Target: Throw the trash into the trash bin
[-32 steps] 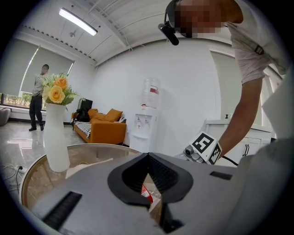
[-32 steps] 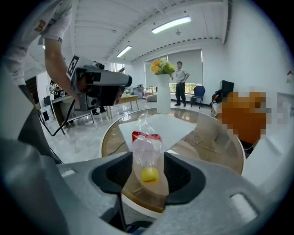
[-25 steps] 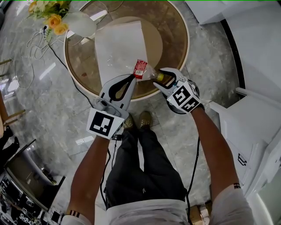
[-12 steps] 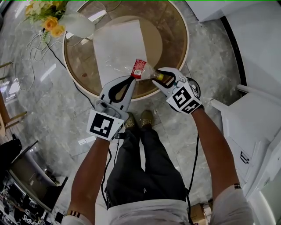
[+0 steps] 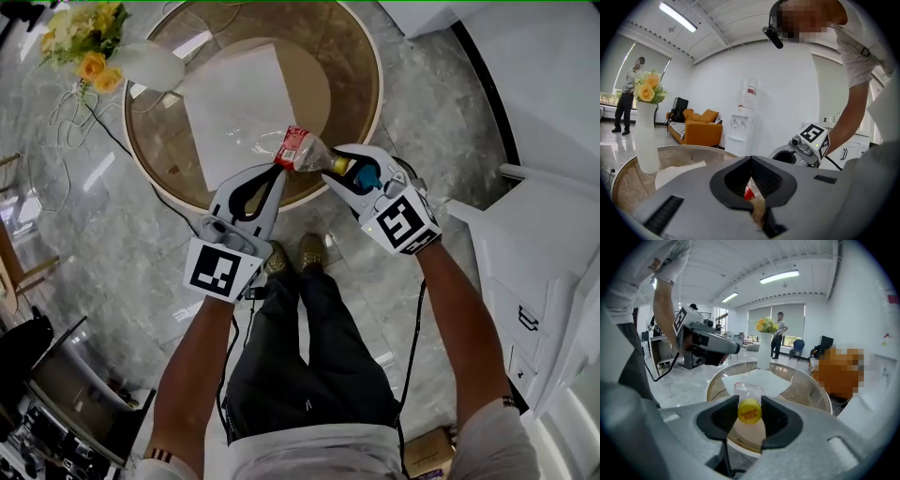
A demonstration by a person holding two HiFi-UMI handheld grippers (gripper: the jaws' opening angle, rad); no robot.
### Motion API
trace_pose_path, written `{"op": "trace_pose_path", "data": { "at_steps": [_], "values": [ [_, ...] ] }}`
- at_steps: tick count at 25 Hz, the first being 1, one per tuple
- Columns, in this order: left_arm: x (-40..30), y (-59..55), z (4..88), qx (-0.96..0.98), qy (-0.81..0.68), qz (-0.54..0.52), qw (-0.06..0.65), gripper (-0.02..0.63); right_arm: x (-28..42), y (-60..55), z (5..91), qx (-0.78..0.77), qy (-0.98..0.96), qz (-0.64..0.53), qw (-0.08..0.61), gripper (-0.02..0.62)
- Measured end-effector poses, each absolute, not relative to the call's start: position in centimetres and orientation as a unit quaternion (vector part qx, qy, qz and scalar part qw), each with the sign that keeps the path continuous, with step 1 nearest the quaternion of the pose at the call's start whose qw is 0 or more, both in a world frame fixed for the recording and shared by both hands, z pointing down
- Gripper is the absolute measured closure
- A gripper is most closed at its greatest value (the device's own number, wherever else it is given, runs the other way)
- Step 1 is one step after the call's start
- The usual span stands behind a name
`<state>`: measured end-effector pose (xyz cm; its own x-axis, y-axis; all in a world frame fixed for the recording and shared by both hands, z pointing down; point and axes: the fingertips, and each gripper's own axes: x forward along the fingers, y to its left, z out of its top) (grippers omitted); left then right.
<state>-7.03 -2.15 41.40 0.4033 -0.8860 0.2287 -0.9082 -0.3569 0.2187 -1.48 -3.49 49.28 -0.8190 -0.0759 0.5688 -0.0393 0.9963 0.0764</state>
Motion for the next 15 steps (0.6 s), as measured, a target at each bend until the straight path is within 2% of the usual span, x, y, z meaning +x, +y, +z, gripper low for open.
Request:
{"op": "trace_pose_path", "data": {
  "at_steps": [15],
  "values": [
    [-1.2, -2.9, 38.0, 0.864, -0.483, 0.028, 0.141, 0.606, 3.8, -3.1, 42.1, 0.093, -0.957, -0.043, 0.27, 0.453]
  ]
}}
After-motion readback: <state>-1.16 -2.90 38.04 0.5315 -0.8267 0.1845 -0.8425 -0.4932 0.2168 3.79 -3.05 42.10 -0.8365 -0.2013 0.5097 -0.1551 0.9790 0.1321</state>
